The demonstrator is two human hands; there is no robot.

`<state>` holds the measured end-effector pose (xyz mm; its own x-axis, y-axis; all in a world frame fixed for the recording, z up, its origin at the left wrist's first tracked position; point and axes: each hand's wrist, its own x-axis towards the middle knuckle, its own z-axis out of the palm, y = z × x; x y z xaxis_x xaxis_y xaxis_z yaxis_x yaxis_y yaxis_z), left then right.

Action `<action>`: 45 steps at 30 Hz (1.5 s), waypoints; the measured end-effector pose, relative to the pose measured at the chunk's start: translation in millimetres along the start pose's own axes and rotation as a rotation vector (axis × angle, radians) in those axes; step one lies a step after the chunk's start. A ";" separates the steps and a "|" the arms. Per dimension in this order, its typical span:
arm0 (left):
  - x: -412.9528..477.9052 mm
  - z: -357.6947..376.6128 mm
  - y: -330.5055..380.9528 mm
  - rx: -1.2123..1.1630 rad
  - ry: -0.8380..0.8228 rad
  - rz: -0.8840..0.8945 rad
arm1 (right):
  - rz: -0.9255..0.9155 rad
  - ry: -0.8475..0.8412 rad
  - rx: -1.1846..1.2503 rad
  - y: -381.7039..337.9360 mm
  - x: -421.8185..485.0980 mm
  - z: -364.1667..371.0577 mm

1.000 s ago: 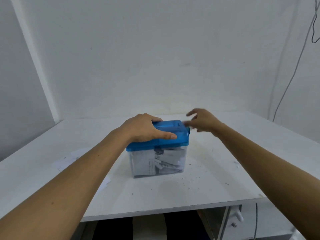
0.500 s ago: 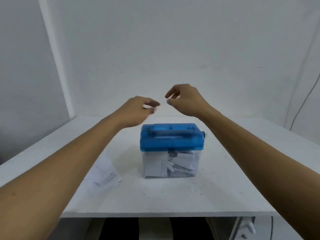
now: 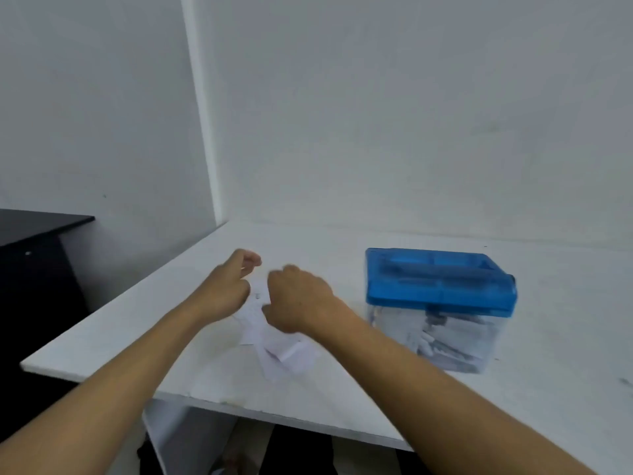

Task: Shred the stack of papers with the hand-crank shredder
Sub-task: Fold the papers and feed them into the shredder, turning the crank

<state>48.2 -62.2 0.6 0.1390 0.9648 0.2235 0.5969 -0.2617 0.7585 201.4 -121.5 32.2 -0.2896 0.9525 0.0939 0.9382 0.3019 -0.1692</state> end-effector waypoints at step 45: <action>-47.2 20.9 -34.8 -0.278 0.104 0.071 | 0.068 0.108 1.216 42.4 9.7 76.1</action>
<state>37.3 -98.0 -49.1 0.0818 0.9396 0.3324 0.3479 -0.3394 0.8739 223.9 -96.5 -48.7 -0.1757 0.9771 0.1201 0.1454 0.1464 -0.9785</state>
